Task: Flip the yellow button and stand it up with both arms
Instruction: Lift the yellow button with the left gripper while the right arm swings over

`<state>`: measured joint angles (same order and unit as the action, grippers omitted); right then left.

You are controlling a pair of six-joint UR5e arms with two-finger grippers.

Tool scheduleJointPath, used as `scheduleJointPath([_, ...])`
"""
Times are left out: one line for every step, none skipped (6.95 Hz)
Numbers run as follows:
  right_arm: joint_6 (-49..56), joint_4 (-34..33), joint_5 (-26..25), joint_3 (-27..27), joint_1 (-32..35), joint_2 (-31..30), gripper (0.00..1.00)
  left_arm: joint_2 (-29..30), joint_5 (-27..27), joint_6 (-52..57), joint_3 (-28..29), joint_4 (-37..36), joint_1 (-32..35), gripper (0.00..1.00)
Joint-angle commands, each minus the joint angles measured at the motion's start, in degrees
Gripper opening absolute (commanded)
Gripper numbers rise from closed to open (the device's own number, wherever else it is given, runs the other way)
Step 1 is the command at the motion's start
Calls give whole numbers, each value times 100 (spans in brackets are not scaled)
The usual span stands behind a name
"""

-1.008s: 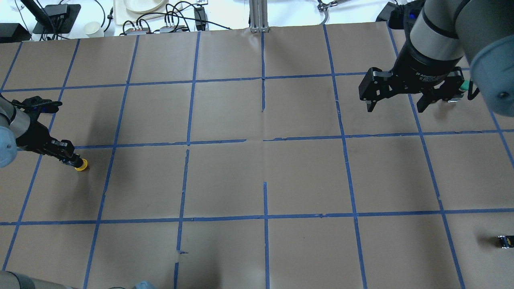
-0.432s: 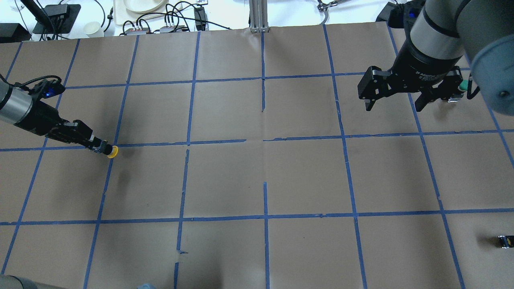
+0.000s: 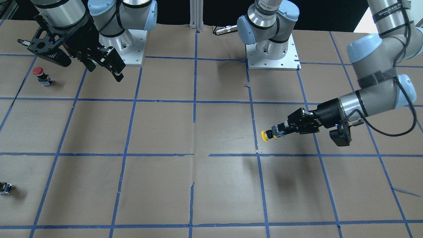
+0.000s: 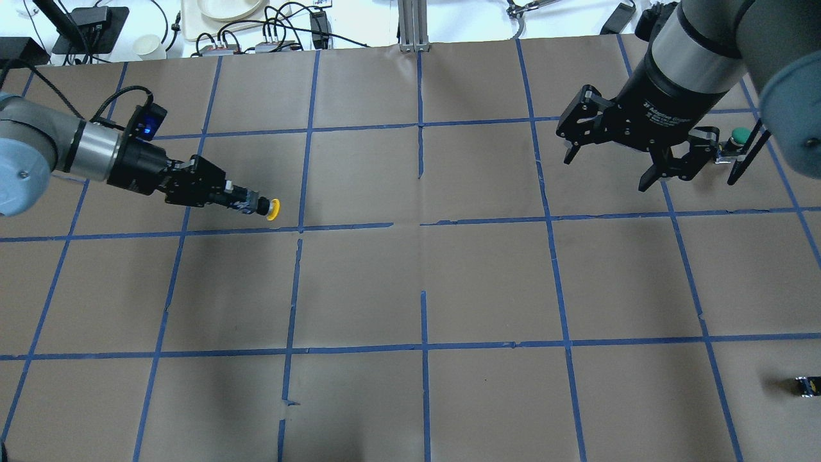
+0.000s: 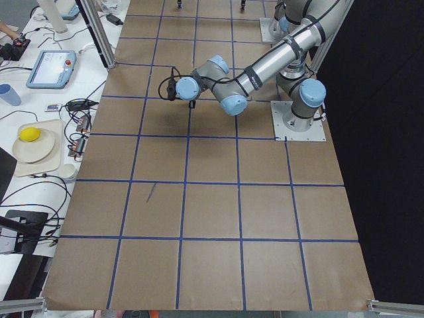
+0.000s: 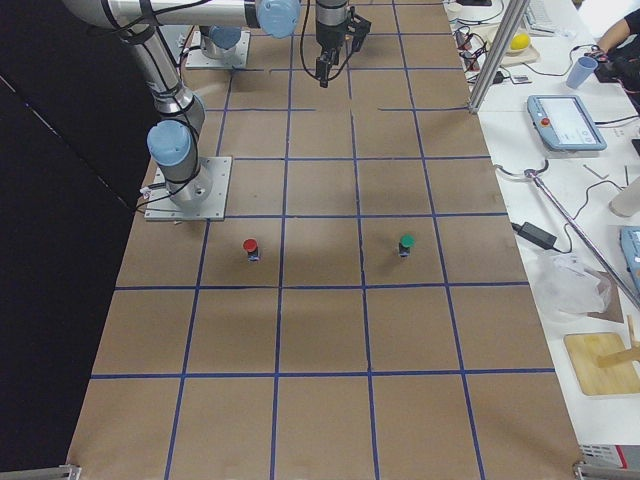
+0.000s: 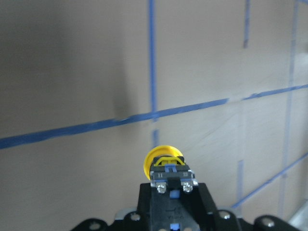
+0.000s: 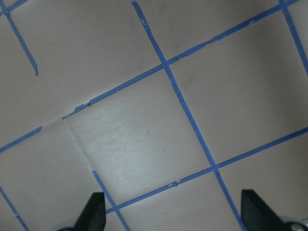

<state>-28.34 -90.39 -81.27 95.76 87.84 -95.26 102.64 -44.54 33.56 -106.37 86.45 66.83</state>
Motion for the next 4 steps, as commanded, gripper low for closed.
scheduleJointPath([-1492, -5, 1108, -40, -125, 183, 100, -59, 1914, -429, -383, 4, 740, 2])
scheduleJointPath([-2325, -31, 1758, -40, -274, 192, 100, -103, 2636, -447, -472, -5, 909, 2])
scheduleJointPath([-2455, -40, 2156, -31, -398, 201, 100, -173, 3113, -447, -542, 3, 1093, 2])
scheduleJointPath([-2674, -31, 2395, -57, -564, 227, 100, -209, 3745, -429, -761, -40, 1286, 2])
